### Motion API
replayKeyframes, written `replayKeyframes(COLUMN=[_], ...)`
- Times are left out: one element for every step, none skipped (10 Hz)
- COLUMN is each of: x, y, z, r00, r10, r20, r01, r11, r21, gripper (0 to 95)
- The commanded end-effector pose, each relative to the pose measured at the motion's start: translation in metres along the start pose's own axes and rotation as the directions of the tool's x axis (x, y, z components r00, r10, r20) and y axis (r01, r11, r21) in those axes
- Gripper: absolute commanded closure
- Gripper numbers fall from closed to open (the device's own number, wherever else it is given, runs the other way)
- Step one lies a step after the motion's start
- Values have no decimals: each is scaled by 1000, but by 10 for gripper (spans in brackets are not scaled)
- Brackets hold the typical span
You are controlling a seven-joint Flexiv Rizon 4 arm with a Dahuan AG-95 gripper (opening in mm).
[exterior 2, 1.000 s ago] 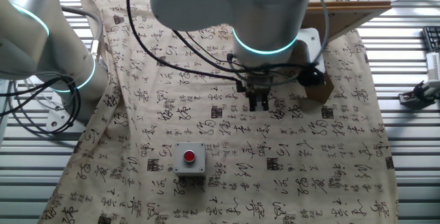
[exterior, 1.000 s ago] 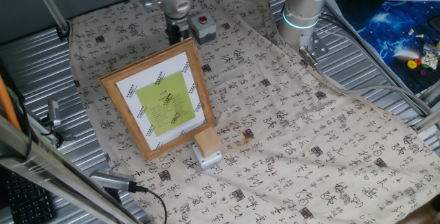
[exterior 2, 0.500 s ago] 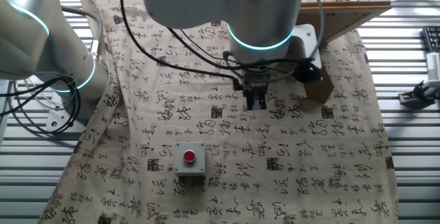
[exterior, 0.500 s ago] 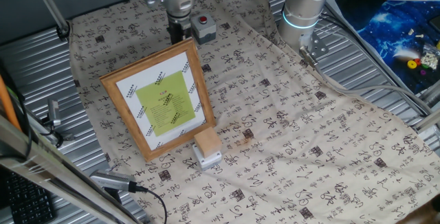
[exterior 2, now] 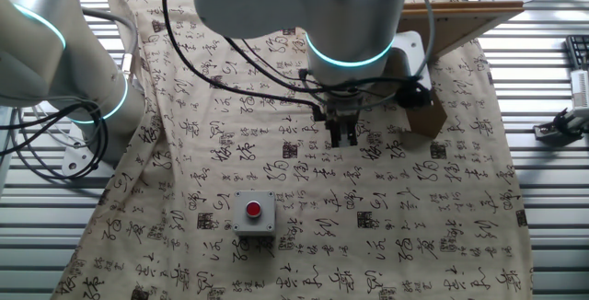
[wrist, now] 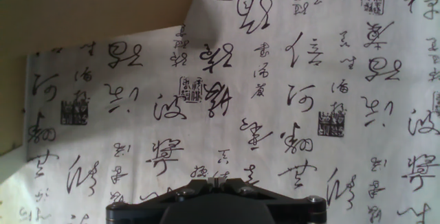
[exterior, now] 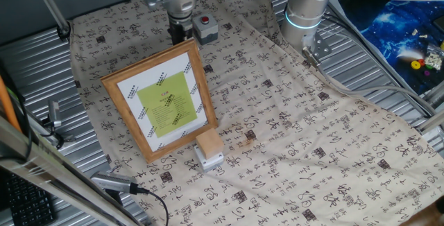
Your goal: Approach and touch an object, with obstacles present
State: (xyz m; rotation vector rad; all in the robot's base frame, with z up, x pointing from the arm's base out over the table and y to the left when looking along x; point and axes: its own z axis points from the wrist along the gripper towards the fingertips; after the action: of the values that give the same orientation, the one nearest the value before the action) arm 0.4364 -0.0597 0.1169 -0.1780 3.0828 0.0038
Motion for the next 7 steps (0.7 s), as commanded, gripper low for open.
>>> replayKeyframes(x=[-1, -1, -1, -1, -1, -1, -1], y=[0, 0, 0, 0, 0, 0, 0], z=[1, 1, 1, 1, 1, 1, 1], r00=[999, 999, 999, 999, 999, 999, 999], r10=[-31, -45, -51, -51, -52, -51, -51], r20=[-10, -8, -10, -13, -14, -16, -17], r01=[31, 45, 51, 51, 52, 51, 51], r11=[1000, 999, 999, 999, 999, 999, 999], r21=[-3, -12, -14, -15, -16, -15, -16], gripper=[950, 950, 950, 950, 950, 950, 950])
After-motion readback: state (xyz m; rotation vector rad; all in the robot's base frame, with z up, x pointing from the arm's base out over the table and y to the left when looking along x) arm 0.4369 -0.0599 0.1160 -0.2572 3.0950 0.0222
